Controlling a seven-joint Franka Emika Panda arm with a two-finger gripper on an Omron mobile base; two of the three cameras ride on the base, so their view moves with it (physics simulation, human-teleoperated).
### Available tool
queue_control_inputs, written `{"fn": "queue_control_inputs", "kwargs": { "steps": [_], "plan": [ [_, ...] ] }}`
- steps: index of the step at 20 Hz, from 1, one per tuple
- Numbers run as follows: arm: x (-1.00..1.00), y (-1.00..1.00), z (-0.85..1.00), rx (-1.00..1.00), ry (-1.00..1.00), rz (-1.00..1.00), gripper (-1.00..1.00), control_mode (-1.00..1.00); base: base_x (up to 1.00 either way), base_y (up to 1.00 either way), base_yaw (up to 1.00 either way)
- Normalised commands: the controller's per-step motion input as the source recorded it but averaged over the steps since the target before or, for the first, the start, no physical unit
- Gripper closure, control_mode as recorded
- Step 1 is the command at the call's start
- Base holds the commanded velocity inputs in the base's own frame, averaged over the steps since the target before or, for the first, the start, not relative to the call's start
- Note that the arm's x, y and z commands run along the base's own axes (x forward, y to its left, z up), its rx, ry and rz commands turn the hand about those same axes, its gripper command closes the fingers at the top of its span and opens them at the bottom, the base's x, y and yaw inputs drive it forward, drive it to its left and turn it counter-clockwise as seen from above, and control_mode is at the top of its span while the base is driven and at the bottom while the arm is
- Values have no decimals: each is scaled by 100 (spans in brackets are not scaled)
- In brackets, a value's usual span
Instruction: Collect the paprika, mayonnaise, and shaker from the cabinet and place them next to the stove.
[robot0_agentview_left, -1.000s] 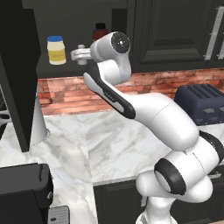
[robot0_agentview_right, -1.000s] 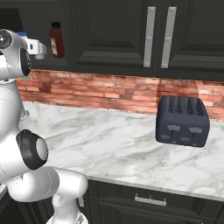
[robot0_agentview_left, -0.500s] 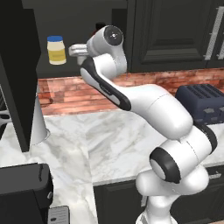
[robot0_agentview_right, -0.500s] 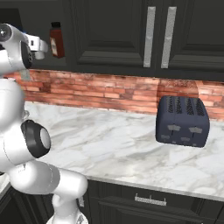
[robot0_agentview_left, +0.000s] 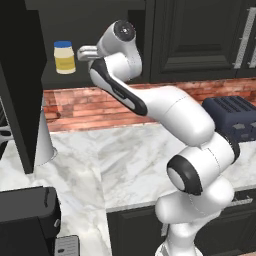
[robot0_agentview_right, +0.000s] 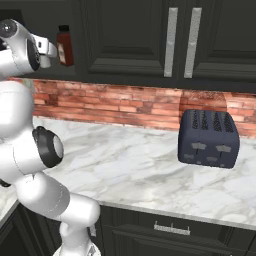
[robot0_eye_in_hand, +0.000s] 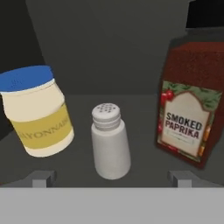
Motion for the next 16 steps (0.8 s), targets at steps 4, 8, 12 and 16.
{"fn": "queue_control_inputs", "kwargs": {
  "steps": [4, 8, 12, 16],
  "plan": [
    [17, 6, 0, 0, 7, -1, -100, -100, 0, 0, 0],
    [20, 10, 0, -1, 8, -2, -100, -100, 0, 0, 0],
    [23, 15, 0, -1, 7, -1, -100, -100, 0, 0, 0],
    [19, 13, 0, -1, 5, 0, -100, -100, 0, 0, 0]
  ]
}}
